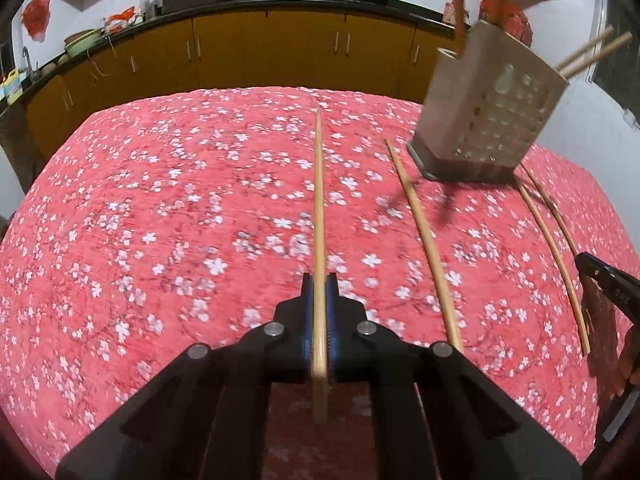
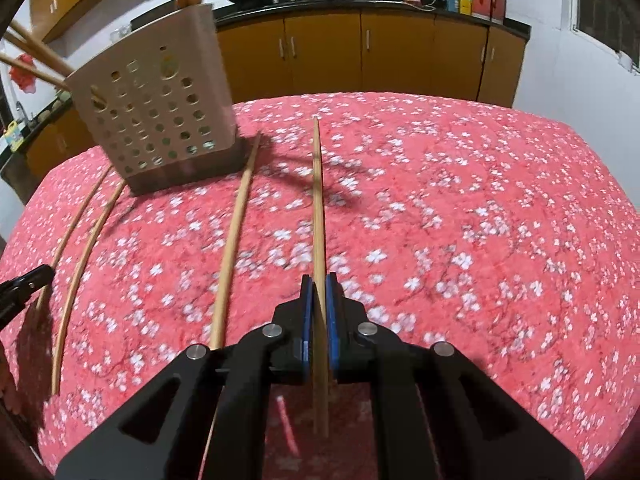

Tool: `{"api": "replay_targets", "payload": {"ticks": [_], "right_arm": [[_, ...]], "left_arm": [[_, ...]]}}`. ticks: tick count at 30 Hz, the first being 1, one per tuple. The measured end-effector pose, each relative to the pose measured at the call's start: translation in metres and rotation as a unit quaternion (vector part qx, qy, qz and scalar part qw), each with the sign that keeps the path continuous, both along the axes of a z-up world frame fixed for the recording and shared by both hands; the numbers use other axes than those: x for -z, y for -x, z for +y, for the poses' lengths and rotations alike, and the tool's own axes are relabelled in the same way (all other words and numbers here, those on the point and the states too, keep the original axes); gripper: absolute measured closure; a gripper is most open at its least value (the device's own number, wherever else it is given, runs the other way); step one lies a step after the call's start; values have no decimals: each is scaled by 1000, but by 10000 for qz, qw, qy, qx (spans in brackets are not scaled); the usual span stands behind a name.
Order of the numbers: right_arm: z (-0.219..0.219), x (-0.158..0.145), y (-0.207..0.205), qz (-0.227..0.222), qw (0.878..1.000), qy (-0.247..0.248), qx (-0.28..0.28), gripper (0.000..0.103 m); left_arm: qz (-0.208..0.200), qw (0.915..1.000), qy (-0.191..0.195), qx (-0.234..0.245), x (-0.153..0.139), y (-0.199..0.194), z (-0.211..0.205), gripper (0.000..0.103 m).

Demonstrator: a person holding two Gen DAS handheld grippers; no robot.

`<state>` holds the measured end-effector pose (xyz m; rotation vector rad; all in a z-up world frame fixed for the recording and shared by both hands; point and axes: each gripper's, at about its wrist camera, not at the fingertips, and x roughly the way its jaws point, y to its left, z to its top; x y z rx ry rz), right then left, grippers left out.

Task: Organize utensils
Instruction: 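Lift the held chopsticks off the tablecloth with both grippers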

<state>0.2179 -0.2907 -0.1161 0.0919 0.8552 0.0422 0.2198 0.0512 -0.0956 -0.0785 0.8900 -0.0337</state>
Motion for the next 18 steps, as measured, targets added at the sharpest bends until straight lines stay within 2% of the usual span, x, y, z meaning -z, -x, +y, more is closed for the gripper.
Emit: {"api": "replay_targets", "payload": {"ticks": [8,18], "right_arm": [[0,0,-2,1,10000,11,15,95],[-3,1,-2,-1,9999,-102,18,95]], "left_arm": [[-43,9995,297,-19,-1,3,10,94],[-38,9992,395,-41,-1,4,6,94]]}}
